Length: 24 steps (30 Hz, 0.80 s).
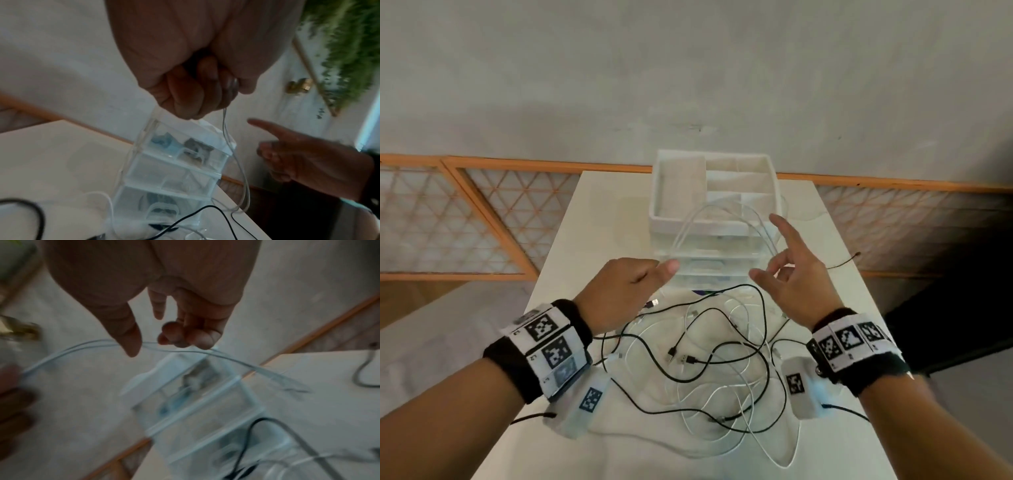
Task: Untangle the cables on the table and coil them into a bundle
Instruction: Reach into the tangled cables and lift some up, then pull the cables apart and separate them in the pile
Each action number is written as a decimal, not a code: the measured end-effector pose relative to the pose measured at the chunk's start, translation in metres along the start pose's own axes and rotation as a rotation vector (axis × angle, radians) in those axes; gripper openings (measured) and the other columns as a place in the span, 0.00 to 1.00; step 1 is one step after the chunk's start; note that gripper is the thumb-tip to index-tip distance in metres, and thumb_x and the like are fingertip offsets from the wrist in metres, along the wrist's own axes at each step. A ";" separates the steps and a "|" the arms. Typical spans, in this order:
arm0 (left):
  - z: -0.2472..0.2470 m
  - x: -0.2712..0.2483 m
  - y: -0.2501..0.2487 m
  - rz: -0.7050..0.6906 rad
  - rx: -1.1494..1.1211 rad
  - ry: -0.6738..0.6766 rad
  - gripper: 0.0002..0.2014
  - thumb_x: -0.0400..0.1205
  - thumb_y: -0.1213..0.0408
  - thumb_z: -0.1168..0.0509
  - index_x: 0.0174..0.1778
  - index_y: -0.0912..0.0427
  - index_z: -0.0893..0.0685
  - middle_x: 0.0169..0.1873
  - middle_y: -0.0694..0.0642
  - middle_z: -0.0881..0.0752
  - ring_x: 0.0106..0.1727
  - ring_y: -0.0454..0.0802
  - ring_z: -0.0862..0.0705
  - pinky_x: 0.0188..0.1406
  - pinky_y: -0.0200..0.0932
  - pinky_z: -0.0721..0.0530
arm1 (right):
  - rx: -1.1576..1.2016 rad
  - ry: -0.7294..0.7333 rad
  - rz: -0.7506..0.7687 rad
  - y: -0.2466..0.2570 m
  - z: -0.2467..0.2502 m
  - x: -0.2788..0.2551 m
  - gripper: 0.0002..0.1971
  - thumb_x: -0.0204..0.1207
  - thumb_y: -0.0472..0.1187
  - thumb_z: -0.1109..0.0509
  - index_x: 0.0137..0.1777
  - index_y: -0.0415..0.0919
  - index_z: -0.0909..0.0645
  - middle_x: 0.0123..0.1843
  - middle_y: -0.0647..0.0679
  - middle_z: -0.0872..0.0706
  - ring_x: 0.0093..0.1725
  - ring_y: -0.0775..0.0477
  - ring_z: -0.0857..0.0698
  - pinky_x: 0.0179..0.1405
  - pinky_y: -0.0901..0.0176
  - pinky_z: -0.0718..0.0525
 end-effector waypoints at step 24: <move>-0.013 -0.043 0.086 0.394 0.086 -0.108 0.23 0.90 0.48 0.51 0.32 0.58 0.29 0.34 0.61 0.16 0.41 0.61 0.19 0.44 0.50 0.25 | -0.843 0.501 -0.131 -0.097 -0.109 -0.081 0.14 0.81 0.41 0.36 0.64 0.55 0.20 0.63 0.51 0.18 0.60 0.42 0.16 0.59 0.55 0.20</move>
Point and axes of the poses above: each hand's wrist, its own x-axis towards the middle knuckle, its own z-axis out of the back of the hand, y = z × x, the point moved 6 cm from there along x, towards the middle knuckle
